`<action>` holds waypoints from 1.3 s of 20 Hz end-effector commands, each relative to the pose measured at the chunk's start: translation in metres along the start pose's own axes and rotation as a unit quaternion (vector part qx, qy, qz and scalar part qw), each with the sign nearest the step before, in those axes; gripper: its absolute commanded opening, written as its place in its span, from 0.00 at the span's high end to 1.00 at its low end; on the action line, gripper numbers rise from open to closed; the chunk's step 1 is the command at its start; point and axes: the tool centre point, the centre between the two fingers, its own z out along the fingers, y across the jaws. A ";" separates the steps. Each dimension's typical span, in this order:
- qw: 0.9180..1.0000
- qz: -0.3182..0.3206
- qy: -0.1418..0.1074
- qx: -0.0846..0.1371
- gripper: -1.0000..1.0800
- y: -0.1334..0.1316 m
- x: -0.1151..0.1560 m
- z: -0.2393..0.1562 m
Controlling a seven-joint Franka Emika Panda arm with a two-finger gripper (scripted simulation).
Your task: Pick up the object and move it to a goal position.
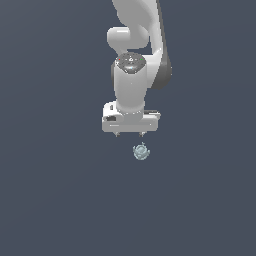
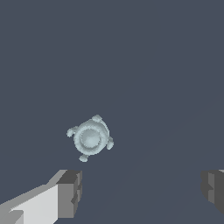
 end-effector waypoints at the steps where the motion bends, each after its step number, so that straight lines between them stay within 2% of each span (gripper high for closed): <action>1: 1.000 0.000 0.000 0.000 0.04 0.000 0.000 0.000; 10: 0.999 -0.029 -0.017 0.009 0.04 -0.022 -0.008 0.009; 19: 0.999 -0.034 -0.017 0.009 0.04 -0.022 -0.008 0.011; 26: 0.997 -0.081 -0.013 0.005 0.04 -0.029 -0.004 0.030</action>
